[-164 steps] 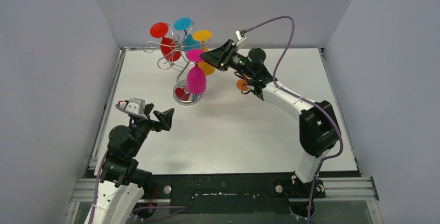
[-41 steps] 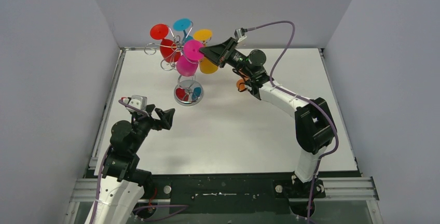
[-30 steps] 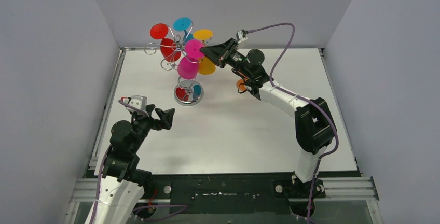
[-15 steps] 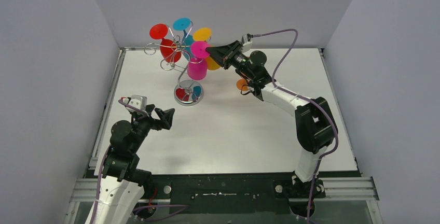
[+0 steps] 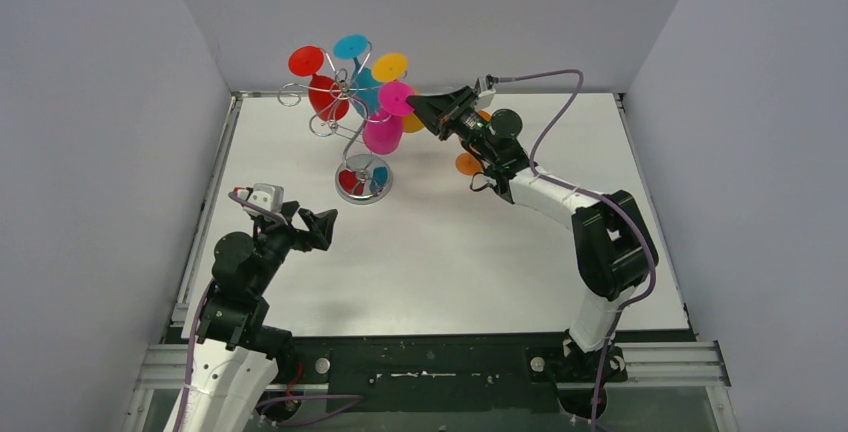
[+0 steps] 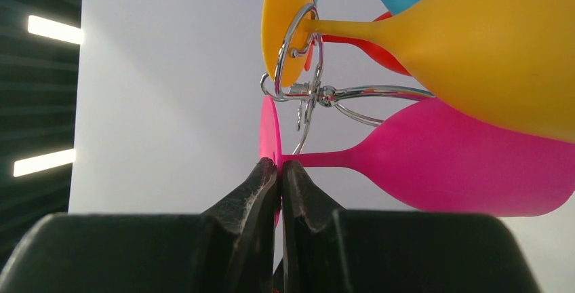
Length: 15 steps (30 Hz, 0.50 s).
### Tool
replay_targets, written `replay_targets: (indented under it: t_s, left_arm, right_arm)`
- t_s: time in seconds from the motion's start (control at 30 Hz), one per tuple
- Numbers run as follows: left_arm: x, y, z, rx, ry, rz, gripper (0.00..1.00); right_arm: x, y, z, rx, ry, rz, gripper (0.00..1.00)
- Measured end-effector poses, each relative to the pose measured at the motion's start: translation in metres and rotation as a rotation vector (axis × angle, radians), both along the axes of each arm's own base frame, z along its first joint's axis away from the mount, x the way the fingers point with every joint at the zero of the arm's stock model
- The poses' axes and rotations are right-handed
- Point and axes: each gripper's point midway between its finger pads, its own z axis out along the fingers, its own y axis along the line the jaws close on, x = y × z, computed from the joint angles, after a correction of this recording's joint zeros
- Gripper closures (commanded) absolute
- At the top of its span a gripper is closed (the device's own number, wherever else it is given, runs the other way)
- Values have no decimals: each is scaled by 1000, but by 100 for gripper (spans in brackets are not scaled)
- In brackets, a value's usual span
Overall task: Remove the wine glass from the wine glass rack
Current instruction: Pick up the wine glass from the wine rack.
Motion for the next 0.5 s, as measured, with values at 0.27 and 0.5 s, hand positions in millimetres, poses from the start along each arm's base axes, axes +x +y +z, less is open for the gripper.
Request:
replay_targets:
  t_s: [0.27,0.5]
  left_arm:
    - [0,-1,-1,0,3,-3,12]
    - [0,-2,-1,-3,8,-7,12]
  right_arm:
    - [-15,-7,2,19,-2,10,100]
    - [-31,-13,3,29,-7,34,100]
